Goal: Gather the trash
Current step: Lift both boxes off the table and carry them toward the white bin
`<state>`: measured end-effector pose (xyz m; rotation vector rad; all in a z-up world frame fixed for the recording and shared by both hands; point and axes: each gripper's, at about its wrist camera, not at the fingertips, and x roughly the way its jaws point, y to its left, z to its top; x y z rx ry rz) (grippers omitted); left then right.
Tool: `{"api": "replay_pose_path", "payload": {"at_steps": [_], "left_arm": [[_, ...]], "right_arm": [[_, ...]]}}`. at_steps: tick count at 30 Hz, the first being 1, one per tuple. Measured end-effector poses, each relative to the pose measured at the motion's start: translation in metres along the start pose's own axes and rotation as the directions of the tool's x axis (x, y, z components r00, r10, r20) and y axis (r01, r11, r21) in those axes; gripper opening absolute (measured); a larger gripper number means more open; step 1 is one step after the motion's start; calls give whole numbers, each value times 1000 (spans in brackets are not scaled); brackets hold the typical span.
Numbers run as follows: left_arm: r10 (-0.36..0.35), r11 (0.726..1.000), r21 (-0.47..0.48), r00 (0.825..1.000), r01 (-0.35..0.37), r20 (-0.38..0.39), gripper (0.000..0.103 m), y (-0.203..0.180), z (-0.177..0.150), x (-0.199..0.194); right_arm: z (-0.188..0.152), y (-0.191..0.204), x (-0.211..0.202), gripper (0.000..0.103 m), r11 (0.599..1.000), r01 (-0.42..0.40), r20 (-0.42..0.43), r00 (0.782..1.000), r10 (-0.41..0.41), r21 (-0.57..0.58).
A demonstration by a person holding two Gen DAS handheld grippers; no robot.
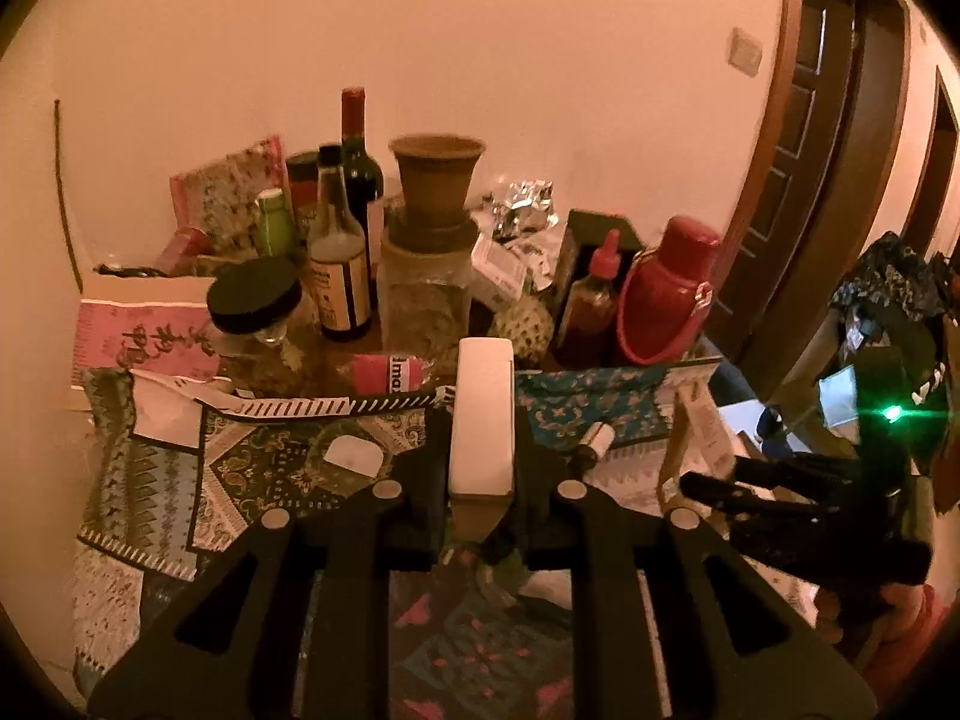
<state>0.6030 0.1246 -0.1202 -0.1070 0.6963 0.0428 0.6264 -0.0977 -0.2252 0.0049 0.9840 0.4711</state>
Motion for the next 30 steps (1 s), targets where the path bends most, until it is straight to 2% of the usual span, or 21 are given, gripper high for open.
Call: {"api": "replay_pose_path", "payload": {"at_steps": [7, 14, 22, 30], "left_arm": [[31, 999, -17, 997, -30, 66, 17, -35, -7, -57], [65, 996, -63, 990, -57, 126, 17, -70, -31, -118], [76, 994, -91, 980, -60, 185, 17, -88, -49, -184], [31, 998, -65, 973, -16, 227, 17, -87, -61, -229]], "right_arm": [[-13, -5, -85, 36, 999, -31, 121, 992, 33, -25], [-43, -4, -163, 36, 994, -58, 230, 970, 78, -91], [-65, 0, -212, 36, 989, -79, 287, 952, 112, -124], [-91, 20, -248, 36, 988, -72, 330, 937, 113, -134]]}}
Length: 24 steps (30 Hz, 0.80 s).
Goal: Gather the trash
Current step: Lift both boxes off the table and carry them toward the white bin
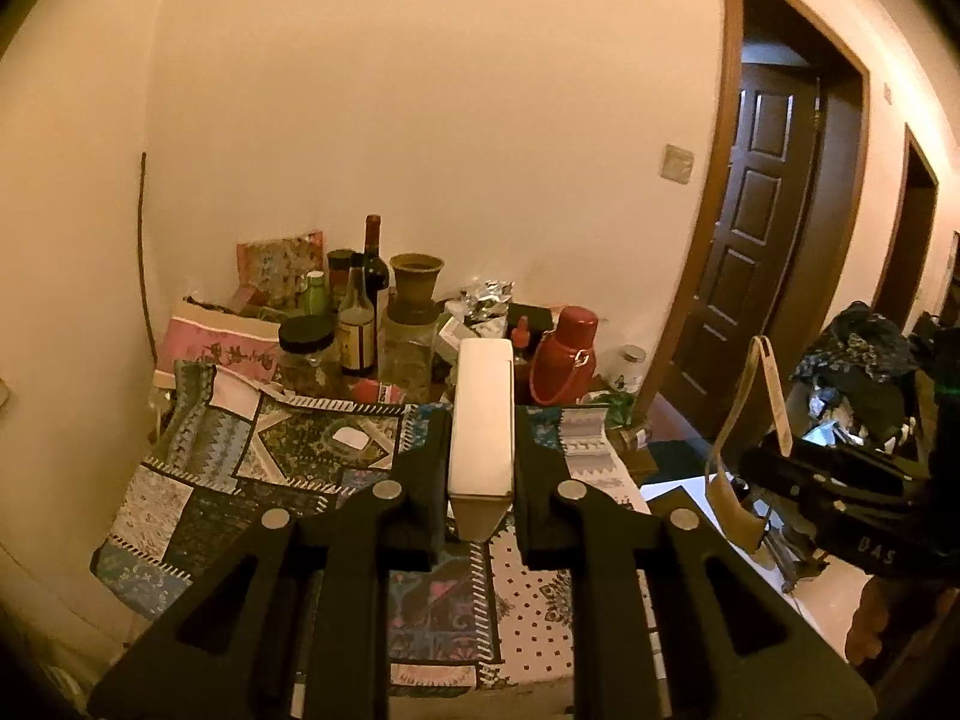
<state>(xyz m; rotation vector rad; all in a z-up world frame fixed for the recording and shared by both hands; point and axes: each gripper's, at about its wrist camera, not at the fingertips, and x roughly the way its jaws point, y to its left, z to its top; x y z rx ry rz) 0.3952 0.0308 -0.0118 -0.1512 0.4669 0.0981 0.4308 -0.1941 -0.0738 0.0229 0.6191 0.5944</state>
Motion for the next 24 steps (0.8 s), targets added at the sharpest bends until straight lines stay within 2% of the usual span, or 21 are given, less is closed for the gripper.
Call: {"api": "replay_pose_path", "payload": {"at_steps": [6, 10, 18, 24], "left_arm": [[-69, 997, 25, 998, 69, 8, 17, 15, -15, -32], [-105, 993, 46, 994, 106, -14, 17, 31, -31, -59], [-149, 984, 97, 988, 152, -40, 17, 64, -72, -124], [-185, 976, 99, 980, 193, -77, 17, 84, -97, -152]], "right_arm": [[-17, 34, -23, 36, 999, 45, 12, 999, -45, 7], [-33, 61, -37, 36, 996, 77, 17, 997, -77, 35], [-79, 121, -62, 36, 988, 109, 0, 994, -109, 106], [-102, 148, -75, 36, 980, 139, -31, 990, -136, 140]]}}
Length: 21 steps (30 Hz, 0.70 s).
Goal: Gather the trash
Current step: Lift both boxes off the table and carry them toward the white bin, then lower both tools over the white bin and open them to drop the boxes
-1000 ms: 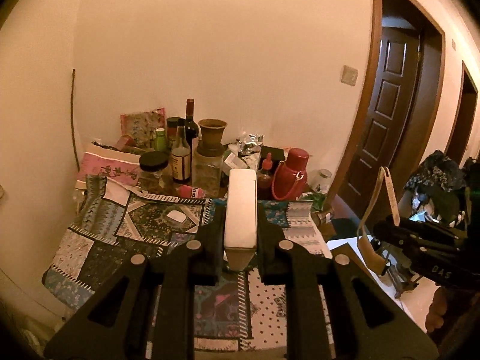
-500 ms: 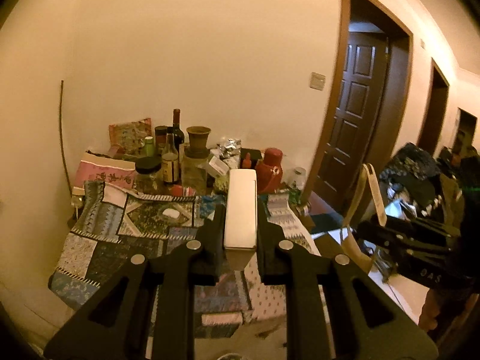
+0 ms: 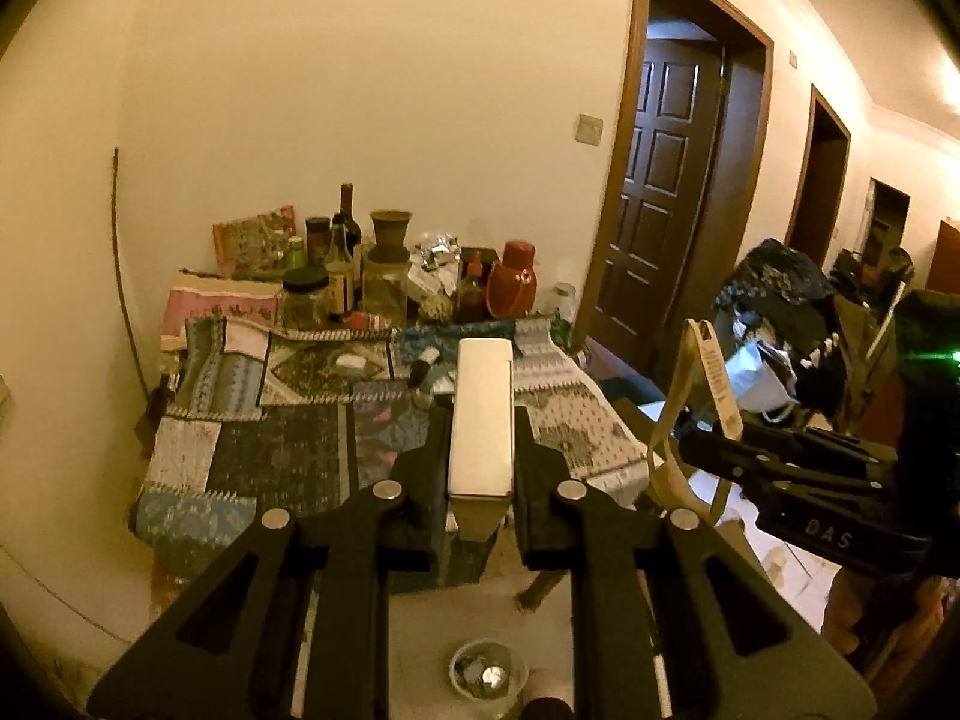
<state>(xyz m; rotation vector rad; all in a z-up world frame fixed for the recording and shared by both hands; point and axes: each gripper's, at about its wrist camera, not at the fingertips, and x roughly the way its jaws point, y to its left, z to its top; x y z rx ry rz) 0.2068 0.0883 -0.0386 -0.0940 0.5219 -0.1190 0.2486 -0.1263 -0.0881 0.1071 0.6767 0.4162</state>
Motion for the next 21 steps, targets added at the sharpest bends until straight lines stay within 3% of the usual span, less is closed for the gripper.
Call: {"api": "replay_pose_path", "payload": {"at_steps": [11, 21], "left_arm": [[-15, 999, -34, 996, 12, -90, 17, 5, -35, 8], [19, 998, -56, 965, -35, -262, 17, -8, -109, 82]], "right_arm": [[-30, 2, 0, 36, 999, 36, -83, 996, -35, 13], [-88, -36, 65, 36, 999, 21, -239, 971, -14, 26]]}}
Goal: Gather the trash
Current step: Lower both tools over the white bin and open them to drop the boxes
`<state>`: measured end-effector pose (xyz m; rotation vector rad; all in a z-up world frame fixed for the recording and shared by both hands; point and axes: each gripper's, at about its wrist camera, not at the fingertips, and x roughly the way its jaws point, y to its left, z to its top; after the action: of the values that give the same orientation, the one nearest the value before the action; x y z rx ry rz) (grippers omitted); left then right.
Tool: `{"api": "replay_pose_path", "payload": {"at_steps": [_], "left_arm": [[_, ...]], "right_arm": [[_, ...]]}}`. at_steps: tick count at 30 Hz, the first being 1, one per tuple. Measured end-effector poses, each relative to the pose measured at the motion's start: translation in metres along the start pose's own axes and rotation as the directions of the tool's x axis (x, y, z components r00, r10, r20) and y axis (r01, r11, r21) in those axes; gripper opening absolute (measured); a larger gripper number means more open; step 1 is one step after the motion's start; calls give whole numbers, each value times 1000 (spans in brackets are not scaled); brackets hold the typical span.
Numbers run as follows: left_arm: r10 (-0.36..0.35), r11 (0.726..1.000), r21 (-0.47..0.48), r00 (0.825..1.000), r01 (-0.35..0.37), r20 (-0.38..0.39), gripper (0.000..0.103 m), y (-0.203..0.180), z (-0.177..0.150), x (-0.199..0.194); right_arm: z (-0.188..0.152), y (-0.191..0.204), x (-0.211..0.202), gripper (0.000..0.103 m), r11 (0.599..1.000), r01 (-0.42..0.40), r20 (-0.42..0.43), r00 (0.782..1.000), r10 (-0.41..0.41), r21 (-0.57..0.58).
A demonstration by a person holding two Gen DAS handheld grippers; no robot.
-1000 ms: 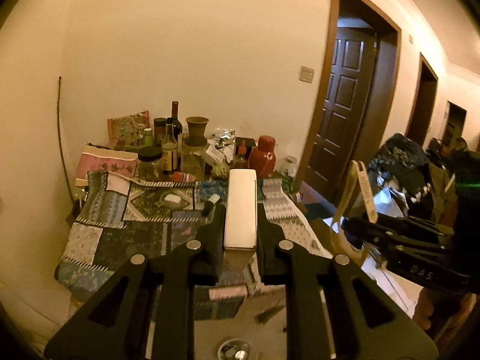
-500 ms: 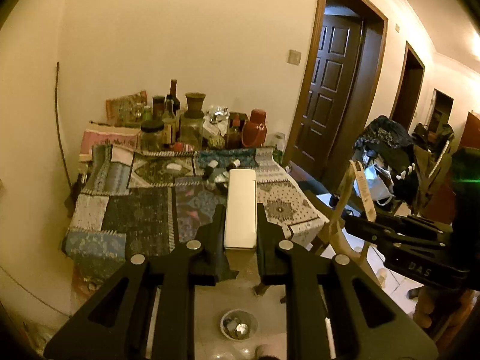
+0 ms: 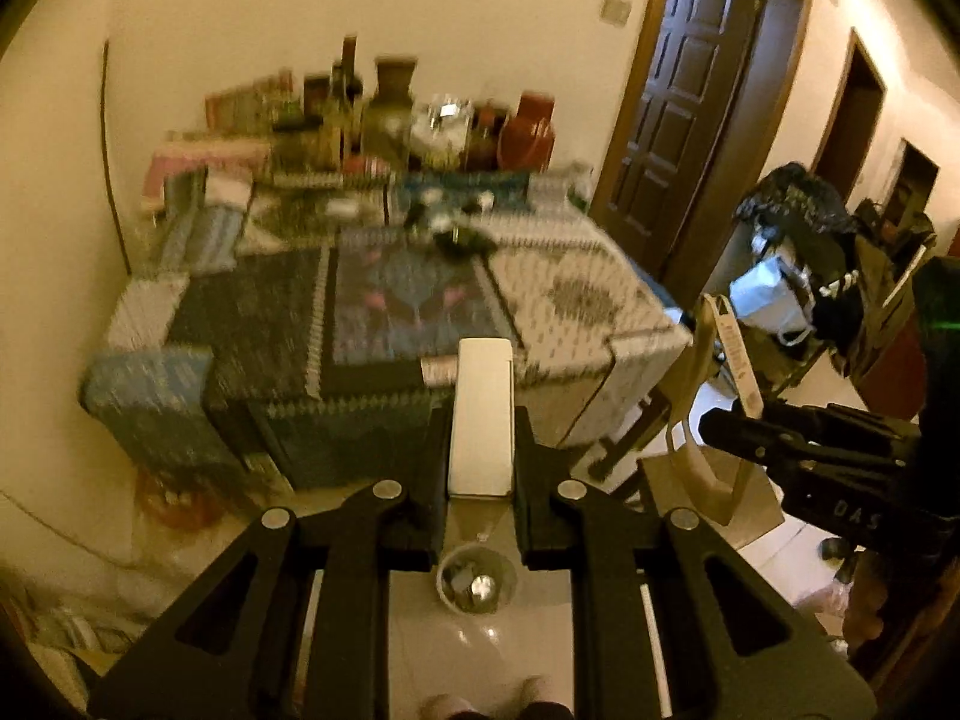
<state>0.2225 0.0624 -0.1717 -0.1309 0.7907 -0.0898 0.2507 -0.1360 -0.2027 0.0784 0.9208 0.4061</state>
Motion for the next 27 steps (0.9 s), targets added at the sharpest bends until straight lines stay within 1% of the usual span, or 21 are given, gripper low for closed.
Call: {"api": "replay_pose_path", "payload": {"at_steps": [5, 8, 12, 15, 17, 22, 25, 27], "left_arm": [[16, 999, -48, 996, -20, -87, 17, -1, -35, 60], [29, 997, -73, 989, -40, -145, 17, 1, -62, 104], [27, 994, -93, 976, -48, -216, 17, 5, -98, 159], [22, 993, -103, 963, -51, -270, 17, 9, -130, 203], [14, 993, -112, 955, -49, -296, 17, 11, -146, 226], [-5, 989, -139, 929, -50, -369, 17, 19, -196, 292], [-14, 987, -153, 911, -54, -413, 17, 26, -226, 331], [-31, 984, -170, 895, -51, -446, 17, 30, -245, 359]], "right_arm": [[-27, -24, 51, 36, 1000, -7, -93, 996, 7, 5], [-45, -40, 85, 36, 1000, -11, -147, 989, 13, 16], [-78, -61, 136, 36, 999, -12, -224, 975, 18, 30], [-102, -73, 172, 36, 1000, -11, -270, 963, 19, 29], [-117, -79, 192, 36, 1000, -13, -289, 957, 21, 26], [-156, -92, 247, 36, 999, -10, -338, 941, 20, 32], [-178, -99, 280, 36, 999, -11, -359, 933, 22, 32], [-190, -104, 301, 36, 999, -23, -373, 927, 33, 31]]}}
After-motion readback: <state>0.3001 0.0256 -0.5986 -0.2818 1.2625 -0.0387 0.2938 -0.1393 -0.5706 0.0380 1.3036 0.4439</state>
